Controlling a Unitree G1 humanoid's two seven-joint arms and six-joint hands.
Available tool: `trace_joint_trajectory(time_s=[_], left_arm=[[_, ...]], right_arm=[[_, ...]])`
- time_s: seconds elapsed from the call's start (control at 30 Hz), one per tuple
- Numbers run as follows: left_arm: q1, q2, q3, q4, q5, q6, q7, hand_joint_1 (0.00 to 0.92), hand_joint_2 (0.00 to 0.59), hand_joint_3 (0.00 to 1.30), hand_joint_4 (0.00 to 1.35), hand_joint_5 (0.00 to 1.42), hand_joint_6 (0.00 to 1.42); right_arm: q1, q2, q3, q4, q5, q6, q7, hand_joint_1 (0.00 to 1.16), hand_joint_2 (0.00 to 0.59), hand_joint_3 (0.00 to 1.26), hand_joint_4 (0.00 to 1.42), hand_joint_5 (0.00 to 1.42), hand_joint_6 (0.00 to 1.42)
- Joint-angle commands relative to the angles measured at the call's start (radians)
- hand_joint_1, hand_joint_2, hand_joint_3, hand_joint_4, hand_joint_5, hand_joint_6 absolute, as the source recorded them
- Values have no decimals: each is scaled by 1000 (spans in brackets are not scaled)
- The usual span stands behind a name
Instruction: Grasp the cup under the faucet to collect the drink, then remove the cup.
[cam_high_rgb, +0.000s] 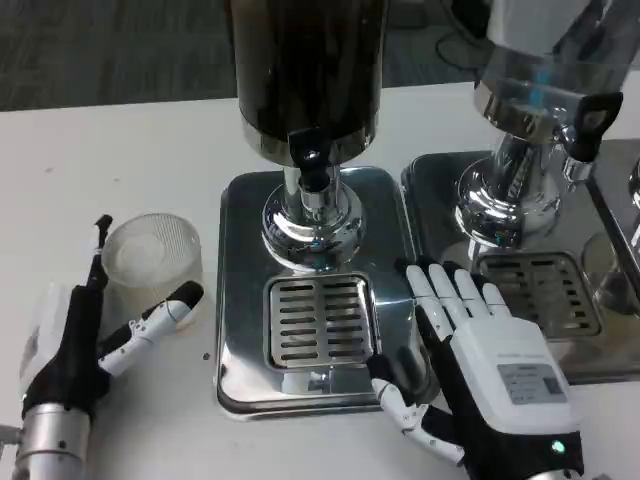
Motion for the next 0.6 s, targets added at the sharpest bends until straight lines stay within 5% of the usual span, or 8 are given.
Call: trace_joint_trajectory(time_s=[0.03, 0.6], left_arm=[[-13, 10, -14, 44, 6, -4, -1, 270, 35, 0, 0, 81, 104], [-76, 23, -71, 107, 55, 26, 63, 382, 53, 0, 0, 187, 189]], right_arm=[[10, 9, 6, -8, -13, 9, -9, 192, 393, 28, 0, 0, 0], [23, 32, 7, -3, -22, 17, -14, 194, 394, 42, 0, 0, 0]])
